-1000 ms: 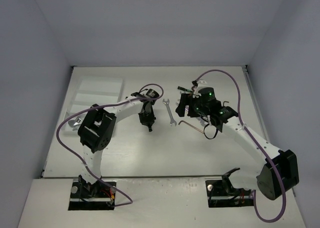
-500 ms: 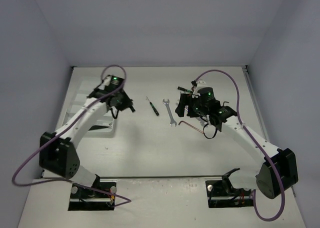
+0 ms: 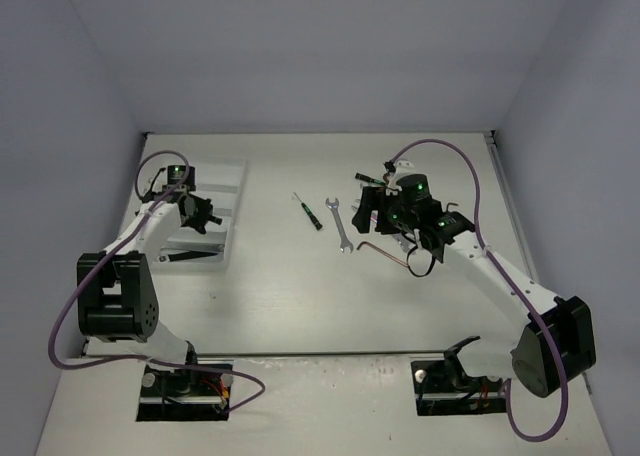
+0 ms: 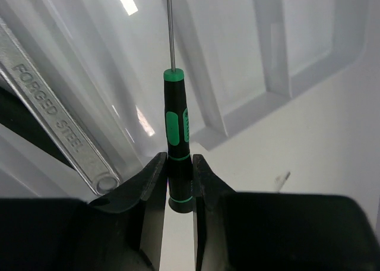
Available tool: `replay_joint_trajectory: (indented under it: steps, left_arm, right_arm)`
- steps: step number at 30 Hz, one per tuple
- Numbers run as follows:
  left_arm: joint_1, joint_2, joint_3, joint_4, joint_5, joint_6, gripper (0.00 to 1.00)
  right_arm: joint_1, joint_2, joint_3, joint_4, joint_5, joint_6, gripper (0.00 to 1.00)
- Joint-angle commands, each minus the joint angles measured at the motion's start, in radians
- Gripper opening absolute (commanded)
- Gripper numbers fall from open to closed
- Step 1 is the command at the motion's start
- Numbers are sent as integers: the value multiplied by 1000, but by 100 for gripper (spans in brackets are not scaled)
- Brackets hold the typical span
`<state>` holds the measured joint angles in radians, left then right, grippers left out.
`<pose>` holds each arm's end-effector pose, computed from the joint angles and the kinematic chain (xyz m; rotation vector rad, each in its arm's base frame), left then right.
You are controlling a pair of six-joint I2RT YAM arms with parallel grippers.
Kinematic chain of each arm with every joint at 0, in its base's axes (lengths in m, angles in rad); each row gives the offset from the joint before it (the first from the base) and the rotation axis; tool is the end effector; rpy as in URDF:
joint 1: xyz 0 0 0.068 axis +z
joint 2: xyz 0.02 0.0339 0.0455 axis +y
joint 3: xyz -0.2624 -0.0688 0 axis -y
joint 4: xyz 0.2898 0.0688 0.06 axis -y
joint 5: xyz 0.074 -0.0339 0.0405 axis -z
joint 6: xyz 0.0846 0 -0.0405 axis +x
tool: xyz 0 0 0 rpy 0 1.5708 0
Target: Sort the tools into containers
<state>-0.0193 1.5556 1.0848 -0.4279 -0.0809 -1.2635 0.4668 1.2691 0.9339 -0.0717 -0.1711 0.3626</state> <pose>0.4001 -0.0009 0.1740 -1.4978 2.0275 -0.4450 0.3328 0.1839 0.2631 -0.2209 2.0287 0.7000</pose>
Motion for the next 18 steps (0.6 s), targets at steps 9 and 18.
replay_joint_trajectory:
  steps: [9, 18]
  left_arm:
    - [79, 50, 3, 138, -35, -79, 32]
    - [0, 7, 74, 100, 36, 55, 75]
  right_arm:
    - [-23, -77, -21, 32, 24, -8, 75]
    - [-30, -62, -2, 29, 32, -19, 75]
